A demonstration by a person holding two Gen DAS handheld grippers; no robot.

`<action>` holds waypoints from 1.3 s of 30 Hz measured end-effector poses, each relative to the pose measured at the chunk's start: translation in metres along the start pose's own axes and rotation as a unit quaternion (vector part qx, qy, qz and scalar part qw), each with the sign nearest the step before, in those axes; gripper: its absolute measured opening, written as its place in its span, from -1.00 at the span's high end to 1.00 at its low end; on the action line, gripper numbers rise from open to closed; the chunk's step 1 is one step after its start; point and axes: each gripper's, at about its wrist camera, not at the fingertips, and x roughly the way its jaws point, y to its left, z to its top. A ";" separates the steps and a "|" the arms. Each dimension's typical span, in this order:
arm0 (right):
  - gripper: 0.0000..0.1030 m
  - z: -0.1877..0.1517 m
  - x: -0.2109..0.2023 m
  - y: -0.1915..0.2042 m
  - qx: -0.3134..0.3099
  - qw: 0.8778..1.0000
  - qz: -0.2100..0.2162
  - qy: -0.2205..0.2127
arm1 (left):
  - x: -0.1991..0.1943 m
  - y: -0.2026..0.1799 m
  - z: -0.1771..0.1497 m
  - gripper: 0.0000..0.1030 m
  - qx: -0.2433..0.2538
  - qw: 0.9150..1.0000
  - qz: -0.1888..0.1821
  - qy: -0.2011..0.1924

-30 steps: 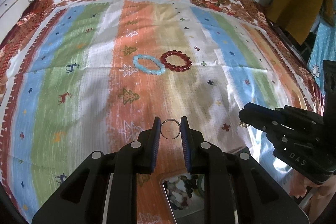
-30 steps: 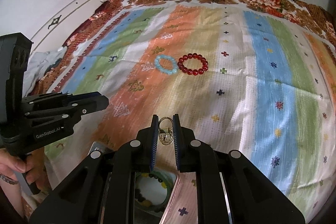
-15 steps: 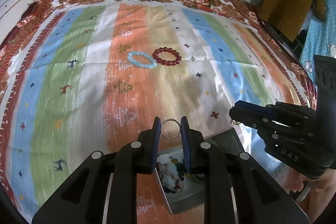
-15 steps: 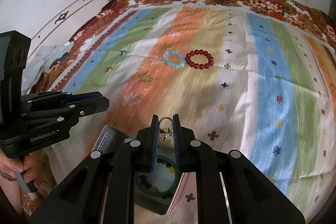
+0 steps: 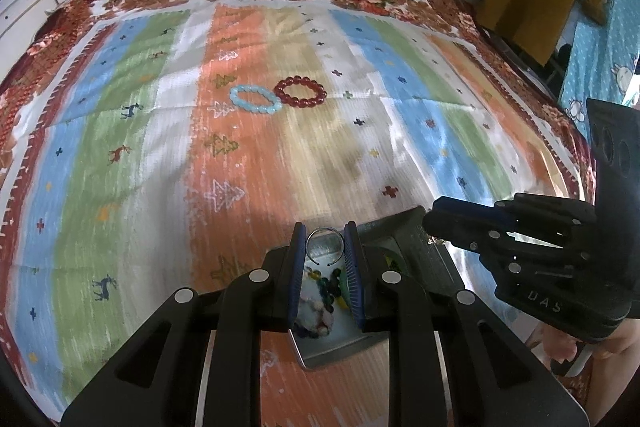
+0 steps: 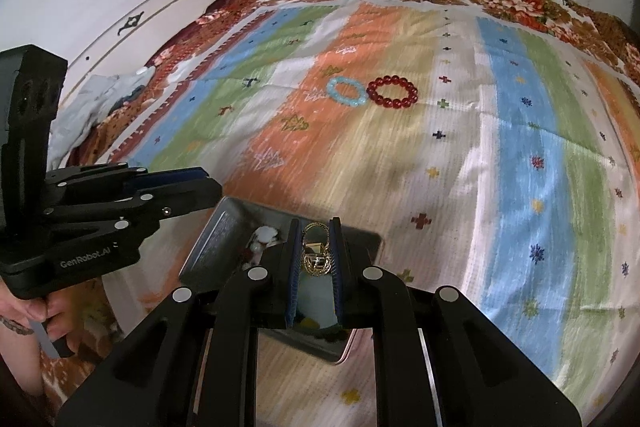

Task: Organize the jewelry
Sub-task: 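Carry ring and earring back over the silver tin with both tools, then open both tools to drop ring and earring into the tin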

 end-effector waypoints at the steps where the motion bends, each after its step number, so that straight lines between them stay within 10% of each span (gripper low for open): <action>1: 0.72 -0.002 -0.001 0.001 -0.001 1.000 0.000 0.000 | 0.000 -0.001 -0.002 0.63 0.001 1.000 0.000 0.001; 12: 0.71 -0.007 -0.002 0.012 -0.024 0.999 0.028 0.010 | 0.001 -0.008 -0.014 0.61 0.008 1.000 0.006 0.012; 15: 0.20 -0.007 -0.003 0.014 -0.028 0.999 0.022 0.007 | 0.001 -0.001 -0.013 0.27 -0.010 1.000 0.009 0.013; 39: -0.16 0.006 0.004 -0.018 0.014 0.998 -0.050 -0.028 | 0.002 0.034 0.005 -0.34 -0.060 0.996 0.062 -0.021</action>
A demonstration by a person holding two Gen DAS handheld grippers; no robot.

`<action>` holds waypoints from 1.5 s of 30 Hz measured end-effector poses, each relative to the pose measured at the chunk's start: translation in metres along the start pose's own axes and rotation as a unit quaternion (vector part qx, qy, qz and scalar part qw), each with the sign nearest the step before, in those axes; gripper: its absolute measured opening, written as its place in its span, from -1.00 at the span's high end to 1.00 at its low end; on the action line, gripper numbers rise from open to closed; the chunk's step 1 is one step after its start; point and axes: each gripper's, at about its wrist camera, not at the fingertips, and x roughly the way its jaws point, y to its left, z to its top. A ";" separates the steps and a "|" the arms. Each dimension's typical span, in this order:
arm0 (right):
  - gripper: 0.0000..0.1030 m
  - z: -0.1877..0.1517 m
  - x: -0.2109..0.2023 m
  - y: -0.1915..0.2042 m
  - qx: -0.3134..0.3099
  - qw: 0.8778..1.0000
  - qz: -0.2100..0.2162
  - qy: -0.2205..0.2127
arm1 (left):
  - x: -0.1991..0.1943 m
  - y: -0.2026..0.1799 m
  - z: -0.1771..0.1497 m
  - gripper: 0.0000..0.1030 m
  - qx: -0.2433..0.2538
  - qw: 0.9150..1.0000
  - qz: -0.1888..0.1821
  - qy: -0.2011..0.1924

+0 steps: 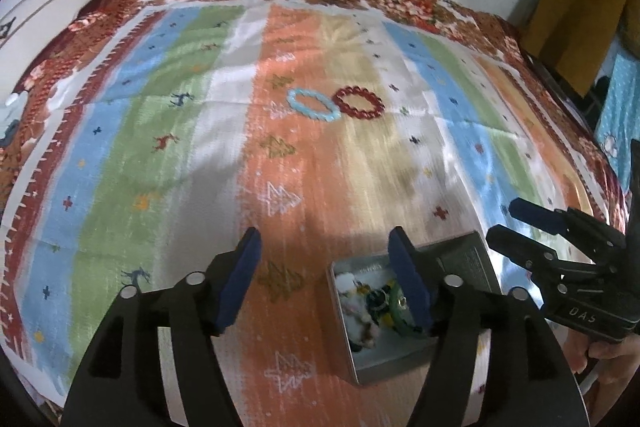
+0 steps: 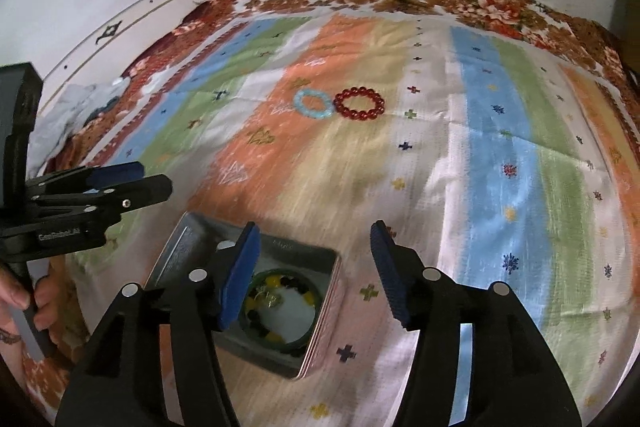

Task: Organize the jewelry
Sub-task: 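Open both tools to drop ring and earring into the tin, then move both tools forward toward the light-blue and red bead bracelets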

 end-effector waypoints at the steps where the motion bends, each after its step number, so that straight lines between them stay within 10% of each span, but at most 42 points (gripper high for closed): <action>1: -0.18 0.002 0.001 -0.001 0.002 1.000 -0.002 -0.002 | 0.001 0.001 0.002 -0.37 -0.001 1.000 0.001 -0.003; 45: -0.42 0.081 0.076 -0.044 0.027 0.997 -0.068 -0.031 | 0.098 0.030 0.095 -0.82 -0.006 0.998 0.065 -0.005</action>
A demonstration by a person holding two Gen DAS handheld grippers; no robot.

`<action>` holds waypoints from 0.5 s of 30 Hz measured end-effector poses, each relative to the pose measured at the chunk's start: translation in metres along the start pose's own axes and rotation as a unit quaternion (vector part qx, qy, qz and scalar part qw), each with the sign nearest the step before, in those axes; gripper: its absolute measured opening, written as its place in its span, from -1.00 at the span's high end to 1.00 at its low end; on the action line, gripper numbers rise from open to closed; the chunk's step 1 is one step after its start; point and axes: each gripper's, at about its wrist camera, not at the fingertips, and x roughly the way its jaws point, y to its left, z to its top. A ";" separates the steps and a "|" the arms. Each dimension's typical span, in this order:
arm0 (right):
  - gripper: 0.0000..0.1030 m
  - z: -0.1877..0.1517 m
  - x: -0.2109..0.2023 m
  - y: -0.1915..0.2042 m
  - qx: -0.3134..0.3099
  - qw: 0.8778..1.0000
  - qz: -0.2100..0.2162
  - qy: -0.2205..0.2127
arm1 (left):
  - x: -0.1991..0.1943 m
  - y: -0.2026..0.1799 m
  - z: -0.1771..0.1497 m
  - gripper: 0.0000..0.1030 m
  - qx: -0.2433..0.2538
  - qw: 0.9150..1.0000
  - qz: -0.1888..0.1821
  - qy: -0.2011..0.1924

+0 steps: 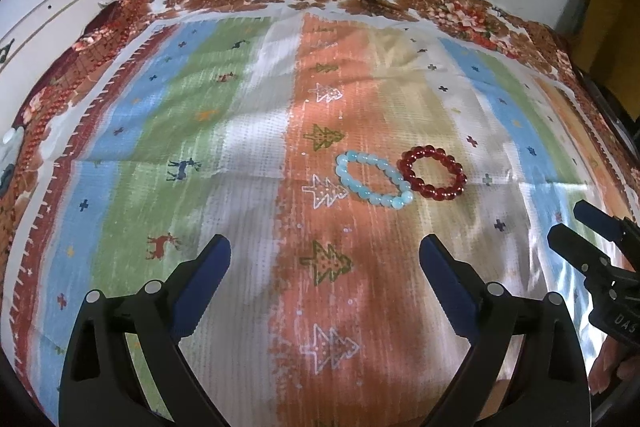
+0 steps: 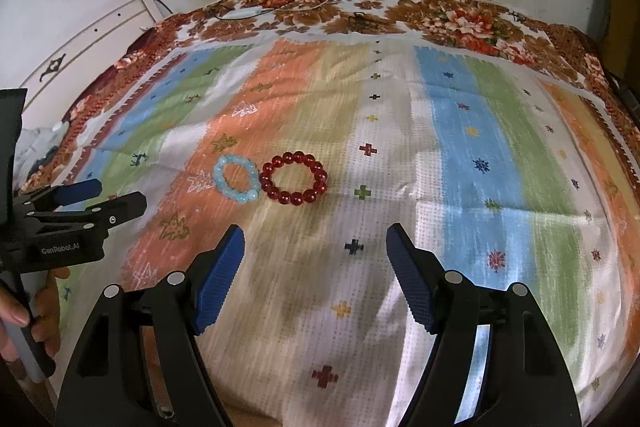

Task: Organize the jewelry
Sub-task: 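Move both tools forward toward the light-blue and red bead bracelets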

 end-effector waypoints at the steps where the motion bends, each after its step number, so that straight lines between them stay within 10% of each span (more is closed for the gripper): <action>1: -0.42 0.001 0.003 0.000 0.000 1.000 0.000 0.002 | 0.003 0.001 0.002 -0.82 -0.002 1.000 -0.001 0.002; 15: -0.42 0.017 0.039 -0.002 0.011 1.000 0.006 0.022 | 0.035 0.002 0.016 -0.82 -0.009 1.000 -0.008 0.021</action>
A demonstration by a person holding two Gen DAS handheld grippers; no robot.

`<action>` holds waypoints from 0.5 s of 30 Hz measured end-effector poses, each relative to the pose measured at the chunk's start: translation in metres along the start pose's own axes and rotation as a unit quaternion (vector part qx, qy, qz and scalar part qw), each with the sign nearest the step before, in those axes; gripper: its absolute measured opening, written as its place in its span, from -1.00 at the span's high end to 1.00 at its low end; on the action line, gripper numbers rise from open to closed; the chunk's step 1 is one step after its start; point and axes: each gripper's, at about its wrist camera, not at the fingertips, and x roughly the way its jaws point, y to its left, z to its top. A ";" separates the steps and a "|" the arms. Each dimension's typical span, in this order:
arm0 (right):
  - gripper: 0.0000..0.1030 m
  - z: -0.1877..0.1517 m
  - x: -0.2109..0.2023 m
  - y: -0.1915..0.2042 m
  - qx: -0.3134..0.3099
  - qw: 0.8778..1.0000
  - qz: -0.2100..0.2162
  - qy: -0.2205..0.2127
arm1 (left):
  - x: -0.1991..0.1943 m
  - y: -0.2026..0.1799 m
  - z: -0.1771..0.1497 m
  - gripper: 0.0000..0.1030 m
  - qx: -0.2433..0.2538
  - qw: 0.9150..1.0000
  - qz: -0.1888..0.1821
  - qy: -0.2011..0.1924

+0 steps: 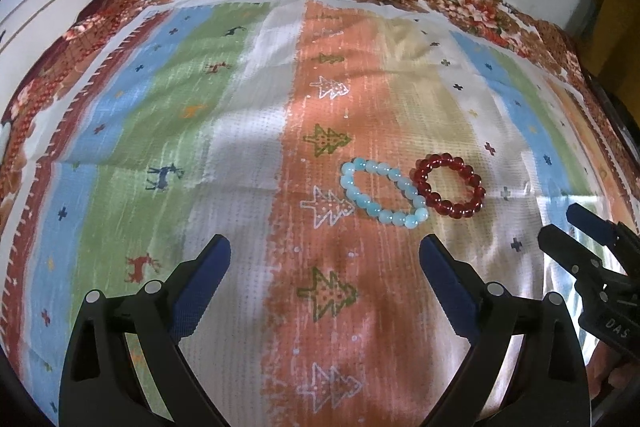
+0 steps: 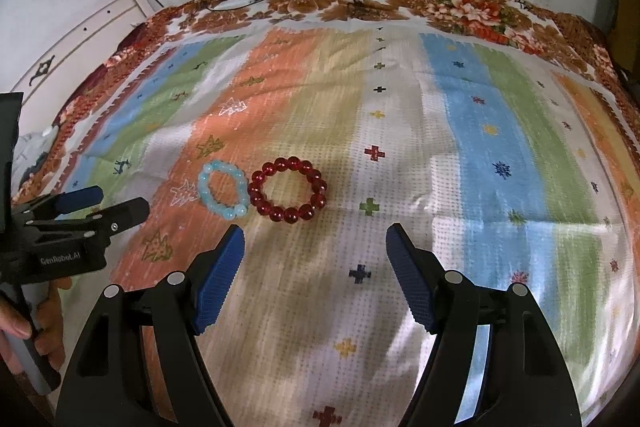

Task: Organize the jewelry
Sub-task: 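Move both tools forward toward the light-blue and red bead bracelets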

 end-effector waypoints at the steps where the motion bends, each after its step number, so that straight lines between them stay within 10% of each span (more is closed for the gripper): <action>1: -0.42 0.001 0.002 0.000 0.002 1.000 0.003 0.002 | 0.003 0.000 0.002 -0.82 -0.003 1.000 -0.009 0.005; 15: -0.42 0.017 0.042 -0.007 0.026 0.999 0.019 0.030 | 0.043 -0.002 0.019 -0.82 -0.001 1.000 -0.016 0.023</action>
